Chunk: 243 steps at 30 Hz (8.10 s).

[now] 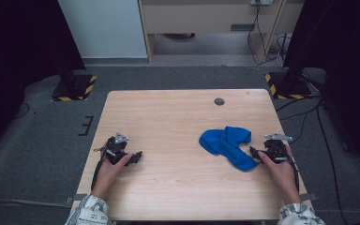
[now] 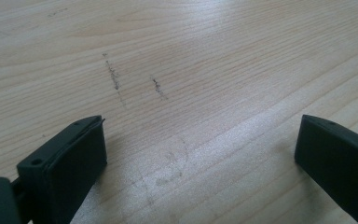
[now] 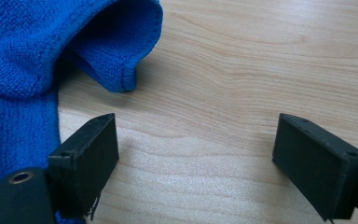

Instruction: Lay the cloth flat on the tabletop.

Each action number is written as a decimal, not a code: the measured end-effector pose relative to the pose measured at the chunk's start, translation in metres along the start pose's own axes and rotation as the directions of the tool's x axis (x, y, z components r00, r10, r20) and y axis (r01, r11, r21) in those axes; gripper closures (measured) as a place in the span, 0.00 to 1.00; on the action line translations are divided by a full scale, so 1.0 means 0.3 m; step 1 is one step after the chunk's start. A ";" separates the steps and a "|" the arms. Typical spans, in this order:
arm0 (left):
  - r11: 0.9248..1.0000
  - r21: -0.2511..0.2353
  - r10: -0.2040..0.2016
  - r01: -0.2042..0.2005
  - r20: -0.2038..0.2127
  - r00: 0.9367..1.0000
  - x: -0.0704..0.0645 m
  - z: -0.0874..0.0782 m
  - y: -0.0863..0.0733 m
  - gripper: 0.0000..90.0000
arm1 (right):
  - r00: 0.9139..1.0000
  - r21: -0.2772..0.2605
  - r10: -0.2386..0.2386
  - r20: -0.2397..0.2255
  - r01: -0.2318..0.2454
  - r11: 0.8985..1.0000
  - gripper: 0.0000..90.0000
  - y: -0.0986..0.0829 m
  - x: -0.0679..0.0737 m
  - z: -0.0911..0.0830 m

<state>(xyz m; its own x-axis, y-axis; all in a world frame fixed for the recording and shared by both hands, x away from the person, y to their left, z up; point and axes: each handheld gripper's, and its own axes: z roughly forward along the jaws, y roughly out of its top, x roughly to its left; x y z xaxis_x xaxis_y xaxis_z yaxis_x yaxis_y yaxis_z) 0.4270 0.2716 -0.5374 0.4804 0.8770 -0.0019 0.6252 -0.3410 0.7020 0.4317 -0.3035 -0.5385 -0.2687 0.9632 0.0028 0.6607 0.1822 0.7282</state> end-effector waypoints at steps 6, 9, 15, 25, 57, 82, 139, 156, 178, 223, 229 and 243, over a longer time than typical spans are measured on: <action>1.000 -0.001 -0.002 0.002 -0.002 1.000 -0.002 -0.003 -0.003 0.01 | 1.000 0.004 -0.002 0.000 0.002 1.000 0.12 0.001 0.005 0.002; 1.000 -0.001 -0.002 0.002 -0.001 1.000 -0.002 -0.003 -0.003 0.01 | 1.000 0.008 -0.001 -0.003 0.001 1.000 0.11 0.002 0.006 0.004; 1.000 0.000 -0.002 0.002 -0.002 1.000 -0.002 -0.003 -0.003 0.01 | 1.000 0.013 -0.014 -0.014 0.014 1.000 0.10 0.000 0.008 0.001; 1.000 -0.001 -0.006 0.006 -0.006 1.000 -0.004 -0.004 -0.004 0.01 | 0.999 -0.060 -0.022 -0.044 0.019 0.998 0.21 0.034 0.017 -0.048; 1.000 0.003 -0.005 0.005 -0.004 1.000 -0.002 -0.001 -0.002 0.01 | 0.926 -0.028 -0.247 -0.286 0.250 0.968 0.34 0.187 0.288 0.076; 1.000 0.003 -0.006 0.006 -0.005 1.000 -0.002 0.001 0.000 0.00 | 0.928 -0.047 -0.228 -0.295 0.224 0.973 0.83 0.130 0.319 0.103; 1.000 0.006 -0.007 0.007 -0.008 1.000 -0.001 0.003 0.002 0.00 | 0.803 -0.204 -0.408 -0.434 0.354 0.913 0.85 0.260 0.770 0.035; 1.000 0.004 -0.009 0.009 -0.017 1.000 -0.009 0.002 0.002 0.01 | 0.772 -0.146 -0.449 -0.450 0.432 0.890 0.62 0.131 0.776 0.074; 0.993 -0.115 0.006 -0.005 0.005 1.000 -0.085 -0.038 0.046 0.10 | 0.790 -0.234 -0.423 -0.444 0.354 0.906 0.21 0.183 0.712 -0.050; 0.994 -0.071 0.097 -0.086 0.166 0.981 -0.276 0.115 0.181 0.35 | 0.838 -0.068 -0.352 -0.416 0.357 0.932 0.49 0.130 0.598 0.004; 0.990 -0.035 0.140 -0.136 0.171 0.975 -0.295 0.131 0.169 0.56 | 0.849 -0.103 -0.337 -0.407 0.324 0.940 0.51 0.129 0.590 -0.029; 0.992 -0.043 0.125 -0.119 0.169 0.978 -0.272 0.099 0.159 0.96 | 0.852 -0.063 -0.319 -0.414 0.323 0.944 0.93 0.103 0.563 0.010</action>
<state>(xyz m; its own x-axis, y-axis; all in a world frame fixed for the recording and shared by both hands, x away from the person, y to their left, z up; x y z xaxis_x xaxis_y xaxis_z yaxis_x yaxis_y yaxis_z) 0.4360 0.1738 -0.5248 0.6519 0.7575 -0.0347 0.5363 -0.4281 0.7274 0.4087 -0.1345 -0.5176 -0.7305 0.6808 0.0539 0.4929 0.4709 0.7316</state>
